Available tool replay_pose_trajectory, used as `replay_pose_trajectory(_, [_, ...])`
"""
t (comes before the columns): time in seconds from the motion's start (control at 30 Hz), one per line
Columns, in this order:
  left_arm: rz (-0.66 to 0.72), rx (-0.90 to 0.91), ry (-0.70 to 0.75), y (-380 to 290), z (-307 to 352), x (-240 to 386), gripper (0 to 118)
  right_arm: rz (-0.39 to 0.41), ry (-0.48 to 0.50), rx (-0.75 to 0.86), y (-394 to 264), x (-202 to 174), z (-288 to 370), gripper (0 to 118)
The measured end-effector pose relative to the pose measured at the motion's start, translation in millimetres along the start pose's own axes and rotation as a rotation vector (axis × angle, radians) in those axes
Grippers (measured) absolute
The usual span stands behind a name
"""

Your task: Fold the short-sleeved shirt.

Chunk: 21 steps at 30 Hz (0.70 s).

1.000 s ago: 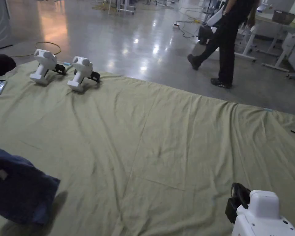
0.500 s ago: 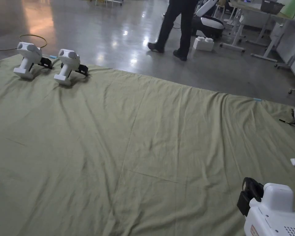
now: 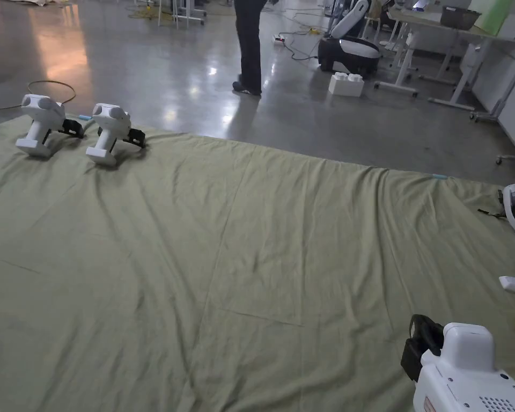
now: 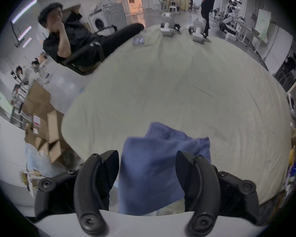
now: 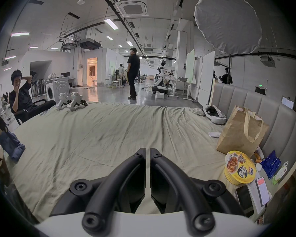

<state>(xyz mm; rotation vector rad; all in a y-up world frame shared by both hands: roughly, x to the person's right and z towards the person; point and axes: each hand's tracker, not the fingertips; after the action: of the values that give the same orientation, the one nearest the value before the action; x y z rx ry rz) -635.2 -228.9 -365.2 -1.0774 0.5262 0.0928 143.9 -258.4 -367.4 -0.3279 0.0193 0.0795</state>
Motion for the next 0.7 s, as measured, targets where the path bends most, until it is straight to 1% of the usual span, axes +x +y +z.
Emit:
replay_pose_trajectory(0.07, [-0.007,0.053,0.045,-4,31,11,78,-0.004,0.001,0.003,1,1,1,6])
replay_pose_trajectory(0.13, [-0.019,0.097,0.079,-3,47,19,78,-0.008,0.002,0.007,1,3,2,6])
replay_pose_trajectory(0.2, [-0.042,0.159,0.034,1,54,21,78,-0.016,0.003,0.008,1,4,2,6])
replay_pose_trajectory(0.27, [-0.007,0.206,-0.049,-3,67,36,78,-0.026,0.004,0.010,1,5,2,6])
replay_pose_trajectory(0.37, [0.000,0.304,-0.179,-22,94,78,78,-0.045,0.004,0.015,2,5,2,6])
replay_pose_trajectory(0.5, [-0.028,0.407,-0.284,-47,109,139,78,-0.051,0.011,0.021,3,4,3,6])
replay_pose_trajectory(0.57, [-0.057,0.461,-0.319,-62,116,173,77,-0.051,0.012,0.025,4,3,4,6])
replay_pose_trajectory(0.63, [-0.104,0.537,-0.325,-71,118,206,75,-0.051,0.010,0.033,7,3,4,6])
replay_pose_trajectory(0.7, [-0.108,0.605,-0.346,-85,130,238,73,-0.057,0.002,0.043,10,3,3,6])
